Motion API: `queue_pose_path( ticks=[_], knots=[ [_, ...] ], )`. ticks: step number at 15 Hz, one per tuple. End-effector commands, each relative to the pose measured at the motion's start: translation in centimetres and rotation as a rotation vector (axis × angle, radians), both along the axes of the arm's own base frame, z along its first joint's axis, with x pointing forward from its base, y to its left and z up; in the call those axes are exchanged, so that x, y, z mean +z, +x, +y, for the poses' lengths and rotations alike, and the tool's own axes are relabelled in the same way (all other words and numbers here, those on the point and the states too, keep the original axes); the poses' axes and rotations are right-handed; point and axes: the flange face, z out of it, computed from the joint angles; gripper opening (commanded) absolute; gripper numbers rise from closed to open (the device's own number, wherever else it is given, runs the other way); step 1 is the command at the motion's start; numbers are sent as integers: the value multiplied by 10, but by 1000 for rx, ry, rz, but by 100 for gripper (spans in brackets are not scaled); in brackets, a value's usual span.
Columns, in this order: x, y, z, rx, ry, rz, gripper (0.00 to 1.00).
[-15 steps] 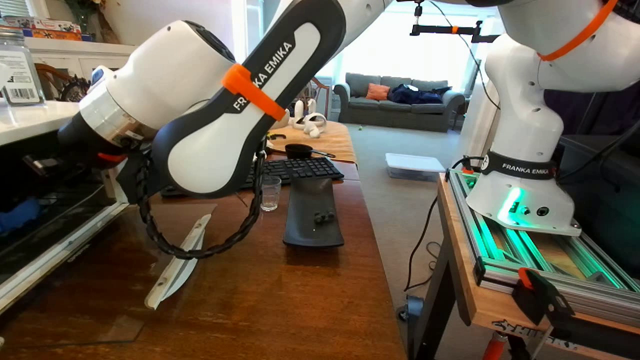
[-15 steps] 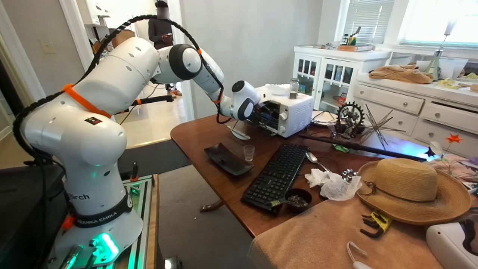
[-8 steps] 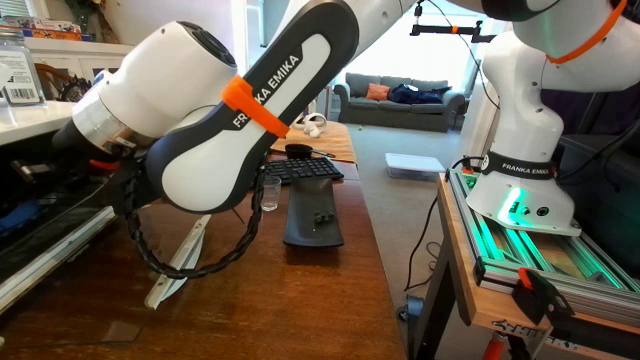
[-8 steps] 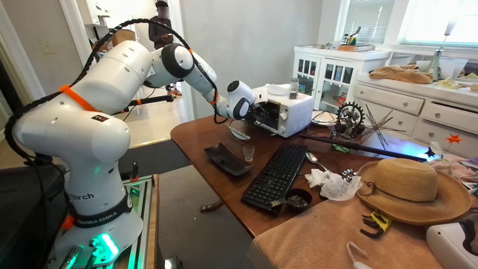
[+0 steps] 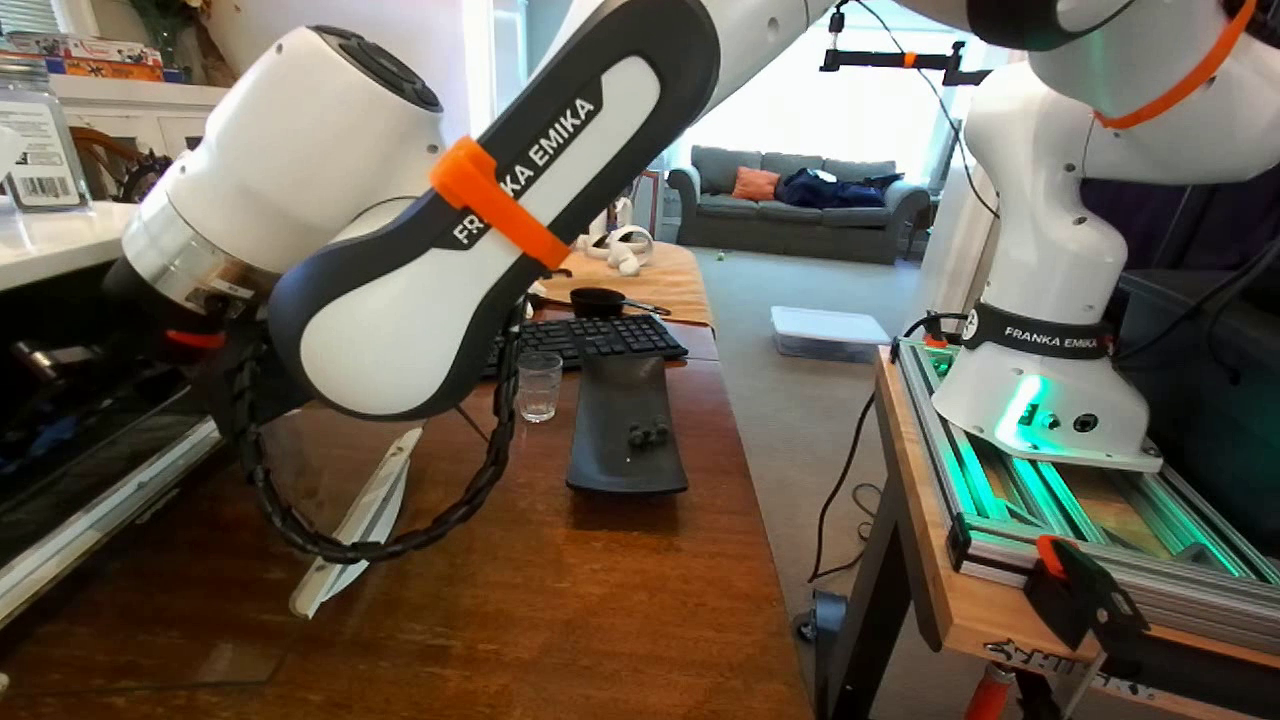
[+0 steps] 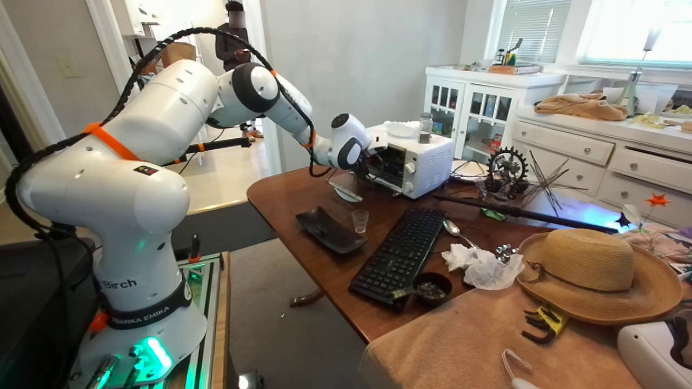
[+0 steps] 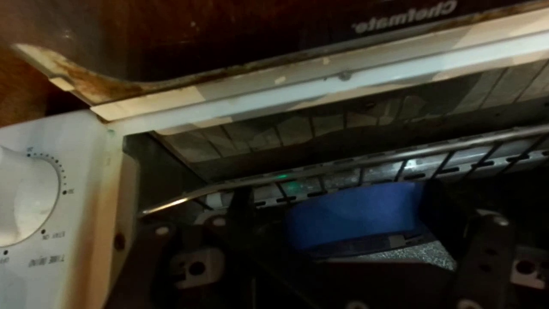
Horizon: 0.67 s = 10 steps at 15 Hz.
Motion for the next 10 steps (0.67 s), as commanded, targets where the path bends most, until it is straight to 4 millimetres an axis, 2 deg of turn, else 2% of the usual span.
queue_pose_path(
  ticks=[1,8,9,10],
  knots=[
    [-17,13,-2,21,-63,75,100],
    [-28,30,-2,93,-151,105,100],
    [-29,32,-2,96,-157,117,97],
    [-29,34,-2,99,-161,130,73]
  ],
)
